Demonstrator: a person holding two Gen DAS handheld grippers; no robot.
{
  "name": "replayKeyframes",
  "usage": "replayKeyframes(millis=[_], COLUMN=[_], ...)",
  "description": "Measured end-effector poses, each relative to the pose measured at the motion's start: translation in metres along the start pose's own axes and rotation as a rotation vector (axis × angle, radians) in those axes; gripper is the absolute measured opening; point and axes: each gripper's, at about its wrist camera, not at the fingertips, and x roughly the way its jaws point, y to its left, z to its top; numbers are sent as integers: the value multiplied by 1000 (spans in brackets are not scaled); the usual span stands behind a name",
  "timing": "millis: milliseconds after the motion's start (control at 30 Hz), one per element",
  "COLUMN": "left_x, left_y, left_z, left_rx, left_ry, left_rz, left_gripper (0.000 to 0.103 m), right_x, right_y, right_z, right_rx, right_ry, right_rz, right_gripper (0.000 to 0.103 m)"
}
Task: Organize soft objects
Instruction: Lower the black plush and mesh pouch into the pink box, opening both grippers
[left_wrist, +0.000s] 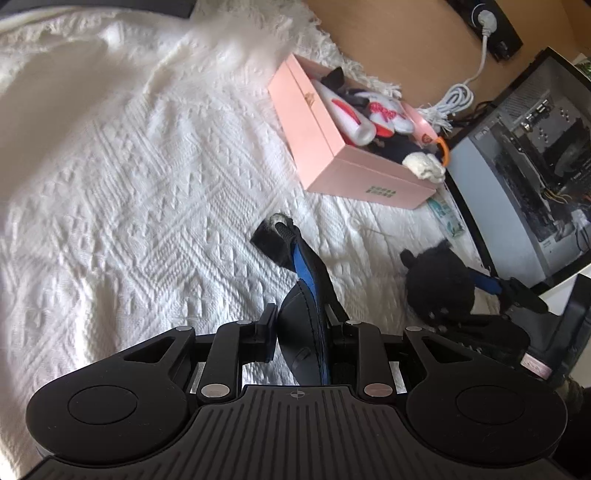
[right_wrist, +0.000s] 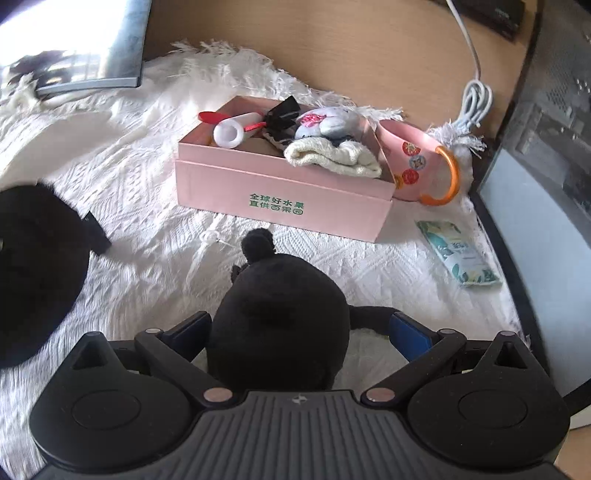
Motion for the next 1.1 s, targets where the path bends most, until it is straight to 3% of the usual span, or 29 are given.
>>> replayKeyframes(millis=[233,367,400,433,500,567,667,767,900,1000,1100], left_x=[-11,-6,-6,-7,-9,-12,-21,-32,-35,-10,35], left_y=[-7,-9,-10,-12,-15,-20,-34,-58,-93,-106,-104], left_z=[-11,-19,-20,-21,-19,-11,22,72,141,185,212], left_rx=[-23,-33,-31,-29,-21,-6,33,93,151,123,44], left_ry=[-28,-9,-7,-6,-7,-21,-81,-173,-299,-338,-302], left_rz=[-6,1,1,1,-2,-10,-42,-94,-159,-188,-211], left_gripper=[27,27,27,27,27,27,26,26,26,26,26], right_x=[-21,-7,-1,3,3,-11,-42,-70,-94,-103,-106], right_y=[-23,-21,-22,-22,-27,-41,-67,-87,-105,-105,-104], right_z=[0,8,9,9,10,14,31,46,51,45,38], right_rx=[67,90,108,121,143,185,249,270,291,282,274], right_ry=[-11,38,65,89,110,67,-37,-128,-181,-186,-169], right_rz=[41,100,120,142,173,192,177,96,41,-1,-38], right_gripper=[102,101,92,75,70,69,69,69,69,69,69])
